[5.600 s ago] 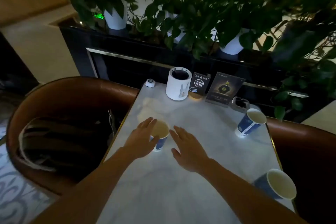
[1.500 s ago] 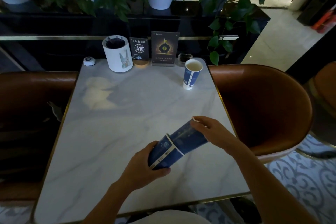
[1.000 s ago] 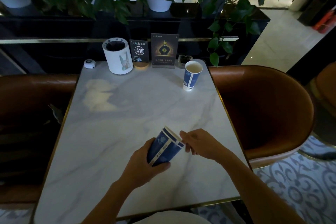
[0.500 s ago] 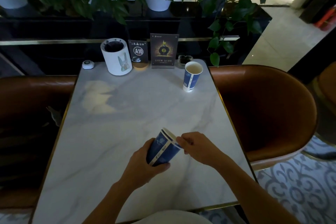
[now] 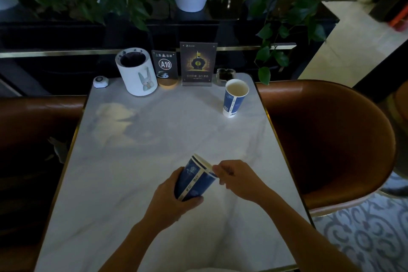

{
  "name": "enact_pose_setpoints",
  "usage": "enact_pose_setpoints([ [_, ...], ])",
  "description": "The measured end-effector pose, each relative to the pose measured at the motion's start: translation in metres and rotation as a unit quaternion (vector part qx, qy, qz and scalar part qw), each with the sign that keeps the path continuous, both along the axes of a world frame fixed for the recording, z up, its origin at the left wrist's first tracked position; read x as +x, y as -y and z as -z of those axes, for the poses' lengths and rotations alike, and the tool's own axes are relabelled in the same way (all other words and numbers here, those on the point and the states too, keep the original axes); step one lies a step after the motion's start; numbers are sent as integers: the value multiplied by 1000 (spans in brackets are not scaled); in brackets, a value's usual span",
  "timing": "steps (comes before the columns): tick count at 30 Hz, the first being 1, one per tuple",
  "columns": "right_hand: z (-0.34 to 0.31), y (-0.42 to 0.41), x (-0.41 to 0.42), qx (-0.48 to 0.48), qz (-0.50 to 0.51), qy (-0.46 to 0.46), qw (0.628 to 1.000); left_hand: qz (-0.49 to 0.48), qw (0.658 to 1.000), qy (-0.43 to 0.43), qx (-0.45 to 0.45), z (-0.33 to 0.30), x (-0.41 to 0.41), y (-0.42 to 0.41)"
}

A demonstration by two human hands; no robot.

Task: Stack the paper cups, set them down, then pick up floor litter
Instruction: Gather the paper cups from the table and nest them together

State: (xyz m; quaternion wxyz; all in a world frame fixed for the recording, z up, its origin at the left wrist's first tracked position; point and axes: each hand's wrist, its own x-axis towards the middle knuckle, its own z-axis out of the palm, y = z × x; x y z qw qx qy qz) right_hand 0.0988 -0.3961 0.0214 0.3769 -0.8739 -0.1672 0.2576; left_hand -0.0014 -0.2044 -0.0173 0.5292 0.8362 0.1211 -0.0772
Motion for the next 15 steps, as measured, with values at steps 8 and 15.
enact_pose_setpoints([
  [8,3,5,93,0,93,78,993,15,1000,-13,22,7,34,-15],
  [15,-3,2,175,-27,119,234,965,8,999,-36,19,18,53,-22],
])
